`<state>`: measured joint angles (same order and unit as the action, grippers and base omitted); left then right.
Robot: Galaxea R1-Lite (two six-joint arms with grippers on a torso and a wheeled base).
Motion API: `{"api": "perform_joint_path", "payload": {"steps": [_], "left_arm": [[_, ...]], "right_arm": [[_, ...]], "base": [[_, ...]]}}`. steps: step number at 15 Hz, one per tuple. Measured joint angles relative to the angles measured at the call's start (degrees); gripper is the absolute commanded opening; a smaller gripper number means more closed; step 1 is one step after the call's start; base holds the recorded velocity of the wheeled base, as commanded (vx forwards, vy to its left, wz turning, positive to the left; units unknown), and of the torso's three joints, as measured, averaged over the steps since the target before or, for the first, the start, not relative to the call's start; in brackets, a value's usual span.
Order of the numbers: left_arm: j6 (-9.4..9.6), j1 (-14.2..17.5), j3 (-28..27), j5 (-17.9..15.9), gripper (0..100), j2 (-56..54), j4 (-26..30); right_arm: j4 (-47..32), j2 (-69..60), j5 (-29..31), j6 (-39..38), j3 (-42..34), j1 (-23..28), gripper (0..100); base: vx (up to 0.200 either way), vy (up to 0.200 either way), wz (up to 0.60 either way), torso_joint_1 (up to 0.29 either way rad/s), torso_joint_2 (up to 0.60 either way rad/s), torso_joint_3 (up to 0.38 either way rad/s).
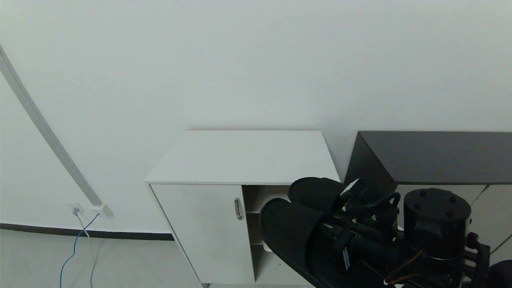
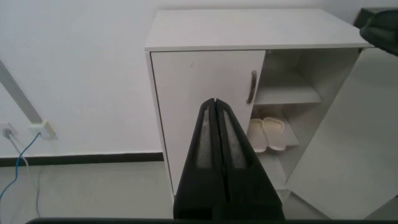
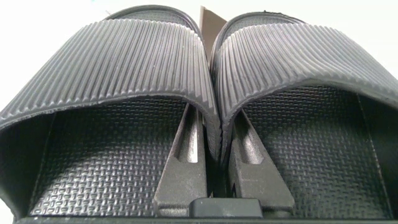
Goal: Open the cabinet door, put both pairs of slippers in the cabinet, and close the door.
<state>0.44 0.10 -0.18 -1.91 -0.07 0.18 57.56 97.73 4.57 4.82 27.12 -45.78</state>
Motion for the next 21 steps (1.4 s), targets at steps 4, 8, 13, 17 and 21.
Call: {"api": "perform_joint_path", "payload": {"steps": [4, 8, 13, 17, 21], "left_arm": [[-0.09, 0.04, 0.0, 0.04, 0, 0.0, -0.02], [-0.11, 0.0, 0.0, 0.09, 0, 0.0, 0.02], [-0.17, 0.04, 0.0, 0.06, 0, 0.0, -0.02], [-0.17, 0.06, 0.0, 0.06, 0, 0.0, 0.0], [-0.15, 0.09, 0.0, 0.06, 0, 0.0, -0.02]], "right_arm": [[-0.06, -0.02, 0.16, 0.05, -0.2, 0.16, 0], [0.02, -0.02, 0.07, 0.11, -0.34, 0.2, 0], [-0.01, 0.0, -0.01, 0.0, -0.41, 0.13, 0], [-0.01, 0.0, -0.01, 0.0, -0.41, 0.05, 0], [0.0, 0.0, -0.06, -0.02, -0.43, 0.0, 0]], "base": [[0.0, 0.0, 0.0, 0.0, 0.0, 0.0], [0.0, 0.0, 0.0, 0.0, 0.0, 0.0], [0.0, 0.0, 0.0, 0.0, 0.0, 0.0], [0.0, 0.0, 0.0, 0.0, 0.0, 0.0], [0.0, 0.0, 0.0, -0.097, 0.21, 0.115]]}}
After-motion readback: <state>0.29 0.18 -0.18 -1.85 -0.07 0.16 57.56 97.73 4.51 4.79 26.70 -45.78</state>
